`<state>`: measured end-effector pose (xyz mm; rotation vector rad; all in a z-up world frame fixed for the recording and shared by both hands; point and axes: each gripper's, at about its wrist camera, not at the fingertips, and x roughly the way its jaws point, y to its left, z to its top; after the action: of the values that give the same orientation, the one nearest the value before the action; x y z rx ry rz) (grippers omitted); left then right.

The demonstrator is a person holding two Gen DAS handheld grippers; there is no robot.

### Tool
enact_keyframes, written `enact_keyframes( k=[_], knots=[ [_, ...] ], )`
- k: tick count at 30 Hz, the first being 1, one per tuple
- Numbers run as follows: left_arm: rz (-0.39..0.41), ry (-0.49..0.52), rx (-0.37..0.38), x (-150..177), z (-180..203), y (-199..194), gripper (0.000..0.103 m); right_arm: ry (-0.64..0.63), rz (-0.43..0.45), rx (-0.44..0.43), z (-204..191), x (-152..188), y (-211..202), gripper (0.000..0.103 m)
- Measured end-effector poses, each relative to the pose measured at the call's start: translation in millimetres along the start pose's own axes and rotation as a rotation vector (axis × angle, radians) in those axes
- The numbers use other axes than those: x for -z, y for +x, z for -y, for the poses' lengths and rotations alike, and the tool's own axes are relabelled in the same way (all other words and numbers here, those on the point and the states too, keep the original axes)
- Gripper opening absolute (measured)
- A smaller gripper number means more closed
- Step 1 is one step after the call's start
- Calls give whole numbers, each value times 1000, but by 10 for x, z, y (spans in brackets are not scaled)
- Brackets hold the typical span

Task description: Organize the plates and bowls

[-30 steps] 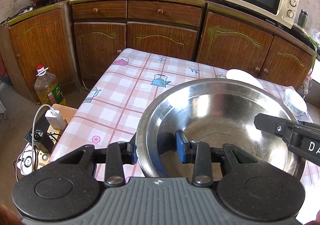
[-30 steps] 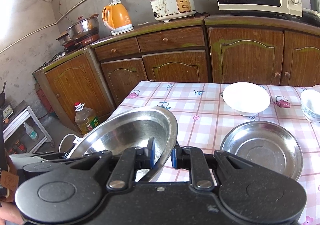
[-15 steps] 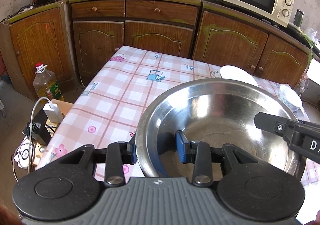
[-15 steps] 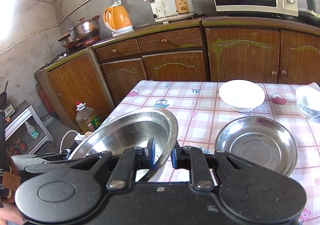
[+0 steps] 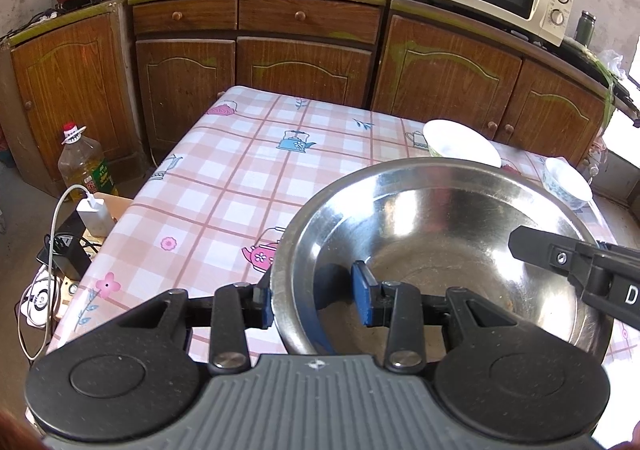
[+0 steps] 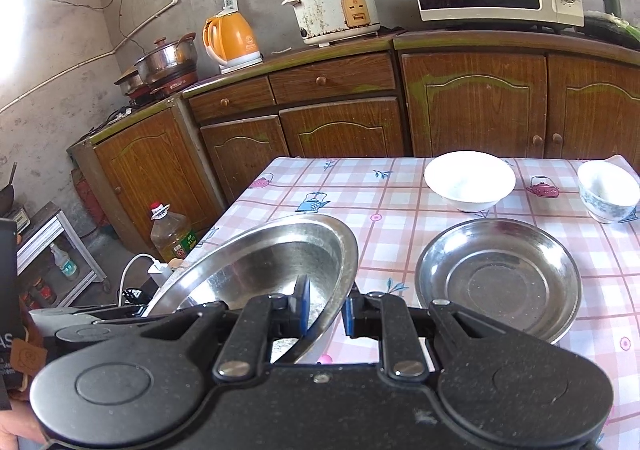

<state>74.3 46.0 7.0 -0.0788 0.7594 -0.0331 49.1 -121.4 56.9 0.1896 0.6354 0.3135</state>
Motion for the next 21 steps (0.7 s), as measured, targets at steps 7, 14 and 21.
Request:
enact_keyframes(
  k=[7, 14, 21],
  knots=[
    [-7, 17, 13, 76, 84, -10, 38, 24, -1, 7, 92, 94, -87, 22],
    [-13, 32, 23, 146, 169, -23, 38, 43, 0, 19, 184, 176, -178, 22],
    [-24, 55, 40, 223, 298, -19, 38, 64, 5, 35, 304, 261, -264, 22]
  ],
)
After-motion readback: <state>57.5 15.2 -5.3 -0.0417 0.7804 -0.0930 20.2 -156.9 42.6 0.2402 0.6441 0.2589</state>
